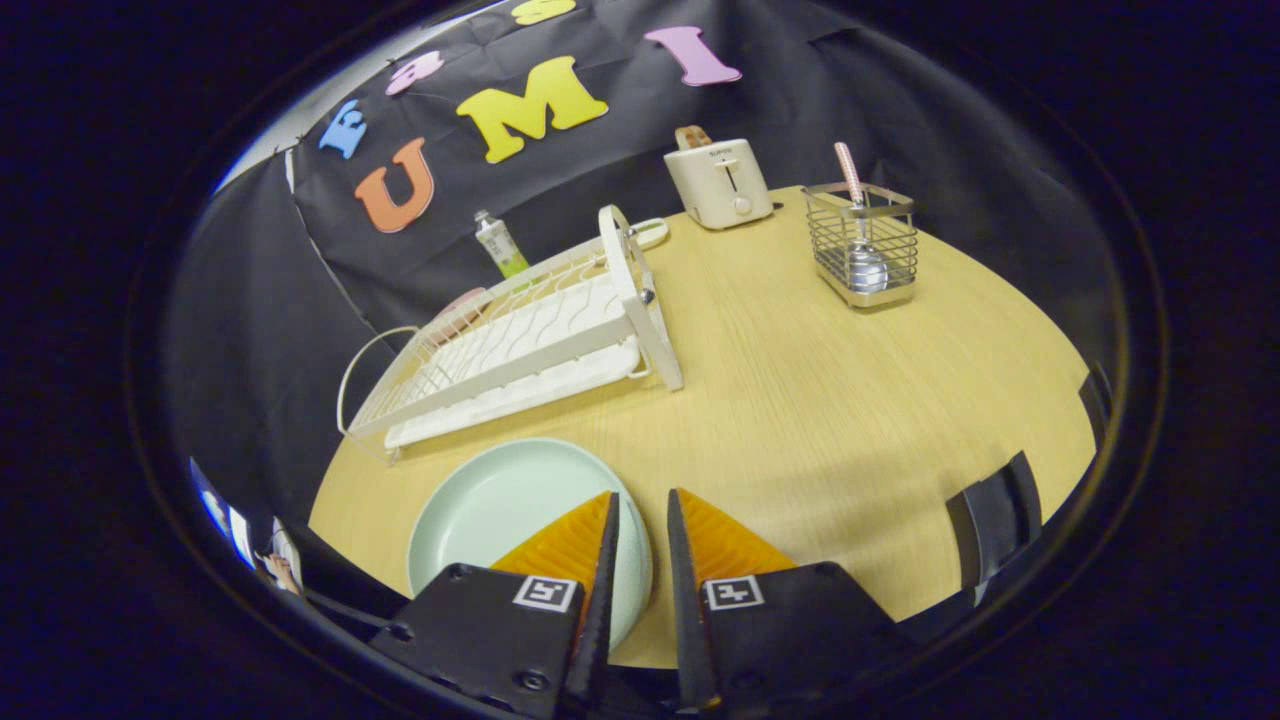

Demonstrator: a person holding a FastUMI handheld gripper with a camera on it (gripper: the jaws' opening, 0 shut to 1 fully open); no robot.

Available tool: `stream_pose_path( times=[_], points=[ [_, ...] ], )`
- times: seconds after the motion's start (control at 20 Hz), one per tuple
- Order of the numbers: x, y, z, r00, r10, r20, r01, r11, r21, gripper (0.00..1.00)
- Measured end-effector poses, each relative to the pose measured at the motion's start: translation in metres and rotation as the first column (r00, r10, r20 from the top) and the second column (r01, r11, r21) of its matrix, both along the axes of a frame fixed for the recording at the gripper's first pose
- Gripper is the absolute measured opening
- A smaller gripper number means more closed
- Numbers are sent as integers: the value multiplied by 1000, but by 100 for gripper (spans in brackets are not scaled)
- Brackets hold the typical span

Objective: Take the plate from the dish rack, then take the spoon from the basket and place it into the plate.

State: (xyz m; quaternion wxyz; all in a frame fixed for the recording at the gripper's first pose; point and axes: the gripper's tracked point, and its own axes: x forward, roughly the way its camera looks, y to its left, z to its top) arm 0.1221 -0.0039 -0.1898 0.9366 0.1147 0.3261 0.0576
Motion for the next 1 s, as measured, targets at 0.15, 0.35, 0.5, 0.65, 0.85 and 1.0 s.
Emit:
stream_pose_path(
  times=[0.15,0.35,0.5,0.65,0.85,1.0],
  points=[
    [0,-16,11,999,-13,39,14,1000,-16,56],
    [0,-44,27,991,-48,123,61,992,-107,94],
    [3,-64,51,973,-55,224,93,982,-164,98],
    [5,-87,89,928,-68,367,155,965,-213,99],
    [14,-122,130,857,-72,511,252,922,-293,100],
    [24,-130,133,860,-43,508,220,930,-294,100]
  ],
)
